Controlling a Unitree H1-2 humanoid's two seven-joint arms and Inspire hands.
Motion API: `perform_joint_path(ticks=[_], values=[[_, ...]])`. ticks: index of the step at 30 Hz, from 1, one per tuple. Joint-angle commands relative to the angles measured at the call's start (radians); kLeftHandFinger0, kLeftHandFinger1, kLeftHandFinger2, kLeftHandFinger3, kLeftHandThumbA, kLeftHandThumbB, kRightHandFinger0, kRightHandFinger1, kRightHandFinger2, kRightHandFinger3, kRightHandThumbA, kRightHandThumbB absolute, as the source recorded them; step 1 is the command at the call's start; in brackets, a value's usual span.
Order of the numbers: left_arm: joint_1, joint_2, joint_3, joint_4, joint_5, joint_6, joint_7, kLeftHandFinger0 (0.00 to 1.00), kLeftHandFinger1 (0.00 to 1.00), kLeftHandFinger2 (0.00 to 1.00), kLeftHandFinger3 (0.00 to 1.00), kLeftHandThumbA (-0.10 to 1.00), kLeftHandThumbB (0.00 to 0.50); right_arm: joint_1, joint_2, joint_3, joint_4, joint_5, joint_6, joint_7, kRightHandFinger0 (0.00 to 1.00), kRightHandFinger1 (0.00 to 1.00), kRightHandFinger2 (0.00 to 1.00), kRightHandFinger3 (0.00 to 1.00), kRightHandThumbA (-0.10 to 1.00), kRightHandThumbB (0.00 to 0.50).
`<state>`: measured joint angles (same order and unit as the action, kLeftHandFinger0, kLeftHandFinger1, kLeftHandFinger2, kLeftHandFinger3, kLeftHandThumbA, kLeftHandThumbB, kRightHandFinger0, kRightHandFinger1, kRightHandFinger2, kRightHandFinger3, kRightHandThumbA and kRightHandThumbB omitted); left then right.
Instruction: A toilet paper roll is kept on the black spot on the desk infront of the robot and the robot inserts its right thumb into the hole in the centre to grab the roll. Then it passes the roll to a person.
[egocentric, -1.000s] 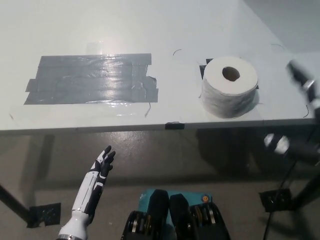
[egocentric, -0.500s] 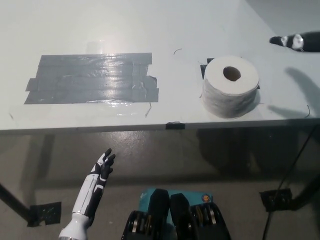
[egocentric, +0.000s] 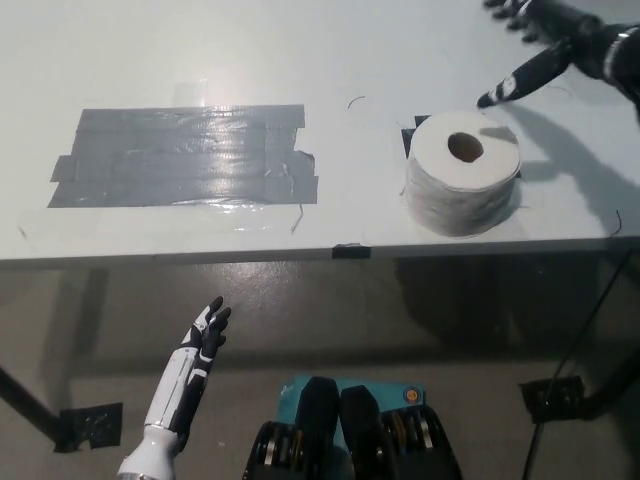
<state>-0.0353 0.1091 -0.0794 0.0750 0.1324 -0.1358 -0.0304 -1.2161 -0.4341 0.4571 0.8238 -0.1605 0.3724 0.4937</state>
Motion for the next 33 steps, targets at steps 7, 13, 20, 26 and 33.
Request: perform_joint_path(ticks=[7,13,20,26,33], values=[[-0.035,0.017,-0.009,-0.047,0.013,-0.046,-0.012,1.0,1.0,1.0,1.0,1.0,0.127,-0.278,0.099,0.139,0.339,-0.117,-0.133,0.191,1.0,1.0,1.0,1.0,1.0,0.403],[-0.039,0.02,-0.013,-0.046,0.018,-0.053,-0.009,1.0,1.0,1.0,1.0,1.0,0.116,-0.286,0.134,0.122,0.405,-0.118,-0.169,0.199,1.0,1.0,1.0,1.0,1.0,0.342],[-0.043,0.023,-0.013,-0.044,0.018,-0.061,-0.007,1.0,1.0,1.0,1.0,1.0,0.108,-0.286,0.142,0.117,0.428,-0.143,-0.203,0.228,1.0,1.0,1.0,1.0,1.0,0.309],[-0.045,0.022,-0.013,-0.049,0.013,-0.047,-0.01,1.0,1.0,1.0,1.0,1.0,0.108,-0.285,0.142,0.141,0.443,-0.194,-0.207,0.215,1.0,1.0,1.0,1.0,1.0,0.316],[-0.048,0.024,-0.016,-0.045,0.017,-0.054,-0.007,1.0,1.0,1.0,1.0,1.0,0.119,-0.292,0.126,0.112,0.455,-0.196,-0.175,0.194,1.0,1.0,1.0,1.0,1.0,0.319]])
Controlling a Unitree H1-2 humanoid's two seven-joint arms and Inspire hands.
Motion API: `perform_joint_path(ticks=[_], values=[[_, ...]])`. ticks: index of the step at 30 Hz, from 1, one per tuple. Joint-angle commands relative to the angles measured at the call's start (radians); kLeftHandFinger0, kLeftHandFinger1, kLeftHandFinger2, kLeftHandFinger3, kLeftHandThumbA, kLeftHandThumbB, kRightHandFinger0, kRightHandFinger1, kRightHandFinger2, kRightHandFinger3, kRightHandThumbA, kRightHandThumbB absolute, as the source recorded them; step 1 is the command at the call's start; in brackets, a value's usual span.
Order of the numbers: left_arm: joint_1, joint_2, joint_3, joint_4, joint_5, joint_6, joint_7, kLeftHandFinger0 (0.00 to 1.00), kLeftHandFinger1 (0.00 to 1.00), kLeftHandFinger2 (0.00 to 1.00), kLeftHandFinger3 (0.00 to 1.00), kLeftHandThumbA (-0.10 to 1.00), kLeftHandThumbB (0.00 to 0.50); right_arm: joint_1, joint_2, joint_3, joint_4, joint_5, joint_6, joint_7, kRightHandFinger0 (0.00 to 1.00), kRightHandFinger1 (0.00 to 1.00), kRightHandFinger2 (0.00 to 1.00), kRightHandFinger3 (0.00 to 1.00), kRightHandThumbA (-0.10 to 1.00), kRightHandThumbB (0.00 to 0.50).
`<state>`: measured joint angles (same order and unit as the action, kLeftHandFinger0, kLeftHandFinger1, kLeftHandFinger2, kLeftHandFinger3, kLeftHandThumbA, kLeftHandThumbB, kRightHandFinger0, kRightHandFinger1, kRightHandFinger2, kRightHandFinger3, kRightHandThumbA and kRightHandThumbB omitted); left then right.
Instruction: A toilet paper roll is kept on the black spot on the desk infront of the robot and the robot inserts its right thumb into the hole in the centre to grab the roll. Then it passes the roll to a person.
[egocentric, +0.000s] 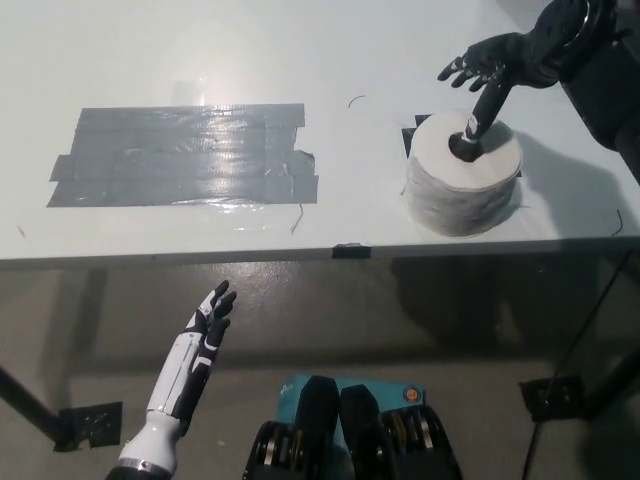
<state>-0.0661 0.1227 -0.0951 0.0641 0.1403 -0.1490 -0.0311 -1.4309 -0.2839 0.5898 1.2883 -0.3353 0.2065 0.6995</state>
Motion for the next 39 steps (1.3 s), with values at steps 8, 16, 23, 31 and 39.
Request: perform_joint_path(ticks=[8,16,23,31,39], values=[[-0.021,0.013,0.0,-0.04,0.014,-0.029,-0.006,1.0,1.0,1.0,1.0,1.0,0.118,-0.082,-0.028,-0.032,-0.013,-0.041,-0.024,-0.019,1.0,1.0,1.0,1.0,1.0,0.306],[-0.018,0.012,-0.002,-0.037,0.006,-0.038,-0.01,1.0,1.0,1.0,1.0,1.0,0.108,-0.058,-0.022,-0.037,0.002,-0.055,-0.049,-0.022,1.0,1.0,1.0,1.0,1.0,0.318],[-0.02,0.012,-0.003,-0.035,0.009,-0.047,-0.008,1.0,1.0,1.0,1.0,1.0,0.099,-0.028,-0.015,-0.051,0.008,-0.063,-0.094,-0.09,1.0,1.0,1.0,1.0,1.0,0.306],[-0.018,0.012,-0.003,-0.04,0.009,-0.04,-0.009,1.0,1.0,1.0,1.0,1.0,0.098,-0.002,-0.003,-0.064,-0.005,-0.074,-0.065,-0.159,1.0,1.0,1.0,1.0,1.0,0.316],[-0.015,0.012,-0.003,-0.045,0.009,-0.032,-0.009,1.0,1.0,1.0,1.0,1.0,0.116,0.016,0.017,-0.06,0.002,-0.089,-0.074,-0.195,1.0,1.0,1.0,1.0,1.0,0.331]])
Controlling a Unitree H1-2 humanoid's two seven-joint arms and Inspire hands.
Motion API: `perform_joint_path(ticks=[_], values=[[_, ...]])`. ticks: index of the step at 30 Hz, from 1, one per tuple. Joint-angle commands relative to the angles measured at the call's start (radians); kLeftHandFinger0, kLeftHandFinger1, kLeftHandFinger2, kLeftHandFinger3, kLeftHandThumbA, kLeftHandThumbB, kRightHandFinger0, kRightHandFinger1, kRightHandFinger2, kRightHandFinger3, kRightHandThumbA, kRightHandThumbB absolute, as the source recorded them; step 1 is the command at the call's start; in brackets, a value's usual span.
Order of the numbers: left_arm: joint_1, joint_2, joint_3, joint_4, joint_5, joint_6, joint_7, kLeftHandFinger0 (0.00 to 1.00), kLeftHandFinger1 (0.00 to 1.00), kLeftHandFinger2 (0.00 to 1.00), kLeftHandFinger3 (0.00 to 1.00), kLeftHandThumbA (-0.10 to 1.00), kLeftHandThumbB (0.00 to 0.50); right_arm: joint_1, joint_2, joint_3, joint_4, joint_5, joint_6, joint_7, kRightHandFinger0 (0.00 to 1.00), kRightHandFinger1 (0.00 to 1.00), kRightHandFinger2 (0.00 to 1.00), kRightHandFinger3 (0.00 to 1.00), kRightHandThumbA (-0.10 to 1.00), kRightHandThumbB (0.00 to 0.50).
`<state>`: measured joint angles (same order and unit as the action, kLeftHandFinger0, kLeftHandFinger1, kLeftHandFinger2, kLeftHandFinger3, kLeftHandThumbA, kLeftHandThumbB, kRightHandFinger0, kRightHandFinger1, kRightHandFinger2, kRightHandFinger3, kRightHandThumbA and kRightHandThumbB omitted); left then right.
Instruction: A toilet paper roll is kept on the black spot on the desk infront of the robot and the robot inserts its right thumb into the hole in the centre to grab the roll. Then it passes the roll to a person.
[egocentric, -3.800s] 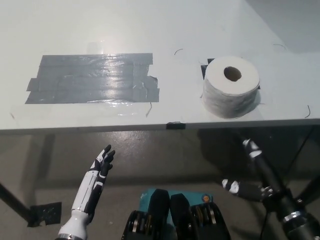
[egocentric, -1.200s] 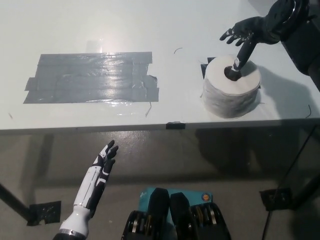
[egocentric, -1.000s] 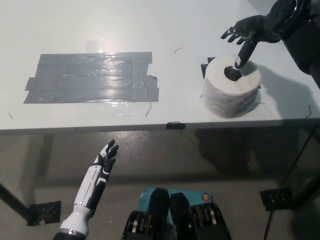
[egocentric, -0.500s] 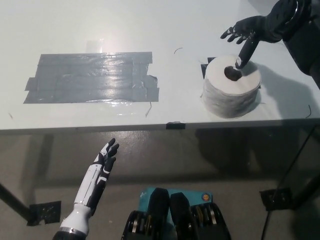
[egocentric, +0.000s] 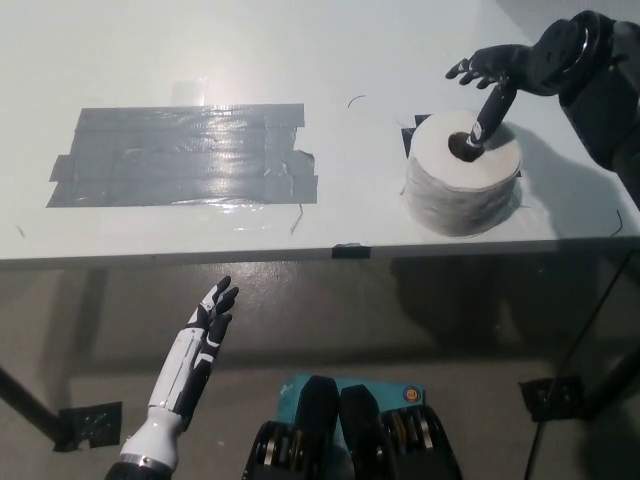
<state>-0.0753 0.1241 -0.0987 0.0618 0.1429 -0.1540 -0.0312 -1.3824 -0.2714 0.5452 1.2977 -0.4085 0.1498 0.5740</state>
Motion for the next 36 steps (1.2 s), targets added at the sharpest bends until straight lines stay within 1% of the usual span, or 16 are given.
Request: perform_joint_path(ticks=[1,3,4,5,7,8,13,17,18,21,23,26,27,30,34,36], values=[[-0.007,0.01,0.001,-0.043,0.008,-0.026,-0.008,1.0,1.0,1.0,1.0,1.0,0.118,-0.033,0.007,-0.02,-0.004,-0.014,-0.012,-0.076,1.0,1.0,1.0,1.0,1.0,0.337],[-0.008,0.011,0.001,-0.039,0.005,-0.031,-0.01,1.0,1.0,1.0,1.0,1.0,0.117,-0.032,0.012,-0.022,-0.003,-0.017,-0.007,-0.084,1.0,1.0,1.0,1.0,1.0,0.34],[-0.011,0.012,0.0,-0.034,0.006,-0.042,-0.008,1.0,1.0,1.0,1.0,1.0,0.104,-0.031,0.013,-0.028,-0.003,-0.012,-0.01,-0.087,1.0,1.0,1.0,1.0,0.99,0.32],[-0.012,0.013,0.0,-0.028,0.007,-0.054,-0.007,1.0,1.0,1.0,1.0,1.0,0.098,-0.029,0.017,-0.032,-0.005,-0.01,-0.009,-0.091,1.0,1.0,1.0,1.0,0.98,0.319],[-0.014,0.013,0.0,-0.032,0.007,-0.044,-0.009,1.0,1.0,1.0,1.0,1.0,0.107,-0.029,0.02,-0.035,-0.008,-0.013,-0.013,-0.093,1.0,1.0,1.0,1.0,0.98,0.321],[-0.014,0.013,0.0,-0.034,0.007,-0.04,-0.01,1.0,1.0,1.0,1.0,1.0,0.109,-0.03,0.023,-0.036,-0.006,-0.013,-0.011,-0.091,1.0,1.0,1.0,1.0,0.97,0.334],[-0.014,0.012,0.001,-0.036,0.006,-0.043,-0.008,1.0,1.0,1.0,1.0,1.0,0.102,-0.032,0.038,-0.013,-0.006,-0.041,-0.013,-0.089,1.0,1.0,1.0,1.0,0.94,0.324],[-0.016,0.013,-0.001,-0.039,0.009,-0.044,-0.01,1.0,1.0,1.0,1.0,1.0,0.096,-0.026,0.047,-0.004,-0.015,-0.057,0.005,-0.099,1.0,1.0,1.0,1.0,0.92,0.335],[-0.017,0.013,-0.001,-0.038,0.009,-0.048,-0.01,1.0,1.0,1.0,1.0,1.0,0.094,-0.023,0.048,0.001,-0.015,-0.064,0.003,-0.106,1.0,1.0,1.0,1.0,0.91,0.347],[-0.016,0.014,-0.001,-0.039,0.009,-0.043,-0.01,1.0,1.0,1.0,1.0,1.0,0.098,-0.012,0.049,0.026,-0.02,-0.093,-0.023,-0.125,1.0,1.0,1.0,1.0,0.93,0.337],[-0.017,0.015,-0.001,-0.04,0.01,-0.043,-0.01,1.0,1.0,1.0,1.0,1.0,0.096,-0.006,0.056,0.027,-0.011,-0.098,-0.01,-0.142,1.0,1.0,1.0,1.0,0.87,0.34],[-0.017,0.015,-0.001,-0.042,0.011,-0.039,-0.011,1.0,1.0,1.0,1.0,1.0,0.093,-0.002,0.055,0.031,-0.003,-0.102,-0.017,-0.144,1.0,1.0,1.0,1.0,0.83,0.339],[-0.019,0.016,0.0,-0.041,0.009,-0.04,-0.012,1.0,1.0,1.0,1.0,1.0,0.091,-0.001,0.053,0.032,-0.001,-0.104,-0.02,-0.144,1.0,1.0,1.0,1.0,0.82,0.341],[-0.024,0.017,0.0,-0.034,0.01,-0.046,-0.011,1.0,1.0,1.0,1.0,1.0,0.092,-0.002,0.051,0.029,0.009,-0.103,-0.019,-0.124,1.0,1.0,1.0,1.0,0.79,0.32],[-0.023,0.017,0.0,-0.035,0.008,-0.043,-0.011,1.0,1.0,1.0,1.0,1.0,0.094,-0.004,0.048,0.034,0.021,-0.11,-0.012,-0.099,1.0,1.0,1.0,1.0,0.76,0.319],[-0.026,0.017,0.001,-0.034,0.008,-0.044,-0.011,1.0,1.0,1.0,1.0,1.0,0.093,-0.006,0.05,0.035,0.029,-0.114,0.003,-0.101,1.0,1.0,1.0,1.0,0.75,0.336]])
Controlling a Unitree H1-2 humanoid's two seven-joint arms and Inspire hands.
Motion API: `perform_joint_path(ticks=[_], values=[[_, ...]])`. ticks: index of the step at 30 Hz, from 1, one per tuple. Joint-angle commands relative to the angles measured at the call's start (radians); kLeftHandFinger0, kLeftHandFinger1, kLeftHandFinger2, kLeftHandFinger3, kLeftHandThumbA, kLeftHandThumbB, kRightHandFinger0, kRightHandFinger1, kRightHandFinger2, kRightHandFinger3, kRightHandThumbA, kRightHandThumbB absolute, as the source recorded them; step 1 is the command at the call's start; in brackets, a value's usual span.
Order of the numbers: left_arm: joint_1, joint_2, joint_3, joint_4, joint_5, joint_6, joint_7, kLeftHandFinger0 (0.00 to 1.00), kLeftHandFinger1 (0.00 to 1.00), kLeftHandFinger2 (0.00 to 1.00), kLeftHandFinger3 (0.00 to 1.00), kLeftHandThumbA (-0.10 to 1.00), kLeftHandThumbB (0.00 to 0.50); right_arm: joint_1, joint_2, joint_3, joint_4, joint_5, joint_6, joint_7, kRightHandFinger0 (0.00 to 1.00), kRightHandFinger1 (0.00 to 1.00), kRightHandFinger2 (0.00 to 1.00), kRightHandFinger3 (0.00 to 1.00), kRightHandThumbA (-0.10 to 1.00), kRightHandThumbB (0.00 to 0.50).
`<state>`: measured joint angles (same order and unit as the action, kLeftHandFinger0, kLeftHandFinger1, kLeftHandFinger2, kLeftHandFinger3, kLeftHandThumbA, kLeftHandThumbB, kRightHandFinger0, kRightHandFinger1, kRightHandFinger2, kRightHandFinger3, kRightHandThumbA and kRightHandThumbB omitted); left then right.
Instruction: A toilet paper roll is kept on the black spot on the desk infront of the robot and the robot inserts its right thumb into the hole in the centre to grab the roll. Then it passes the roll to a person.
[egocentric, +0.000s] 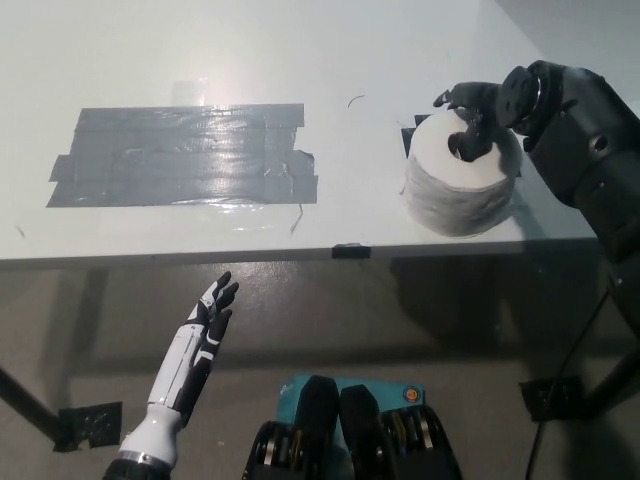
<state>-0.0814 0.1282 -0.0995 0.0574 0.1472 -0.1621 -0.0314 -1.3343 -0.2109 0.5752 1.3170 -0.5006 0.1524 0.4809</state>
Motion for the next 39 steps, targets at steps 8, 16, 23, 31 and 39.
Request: perform_joint_path(ticks=[8,16,23,31,39], values=[[-0.03,0.014,-0.002,-0.026,0.01,-0.037,-0.012,1.0,1.0,1.0,1.0,1.0,0.102,-0.026,-0.004,-0.015,0.039,-0.008,0.01,-0.057,1.0,1.0,1.0,1.0,0.5,0.301],[-0.038,0.016,-0.003,-0.036,0.009,-0.023,-0.016,1.0,1.0,1.0,1.0,1.0,0.105,0.085,-0.002,-0.168,0.045,0.106,-0.04,-0.06,0.01,0.38,0.76,0.42,-0.1,0.252],[-0.05,0.018,0.002,-0.024,0.005,-0.029,-0.013,1.0,1.0,1.0,1.0,1.0,0.124,0.173,-0.033,-0.374,0.032,0.239,-0.058,-0.027,0.0,0.39,0.82,0.98,-0.1,0.183],[-0.053,0.014,-0.001,-0.017,0.009,-0.031,-0.009,1.0,1.0,1.0,1.0,1.0,0.107,0.279,-0.057,-0.737,0.026,0.51,-0.03,0.03,0.0,0.53,0.92,1.0,-0.1,0.196],[-0.118,0.009,0.004,0.004,0.005,-0.018,-0.009,1.0,1.0,1.0,1.0,1.0,0.13,0.306,-0.043,-1.095,-0.018,0.793,0.1,0.129,0.0,0.41,0.87,1.0,-0.1,0.158]])
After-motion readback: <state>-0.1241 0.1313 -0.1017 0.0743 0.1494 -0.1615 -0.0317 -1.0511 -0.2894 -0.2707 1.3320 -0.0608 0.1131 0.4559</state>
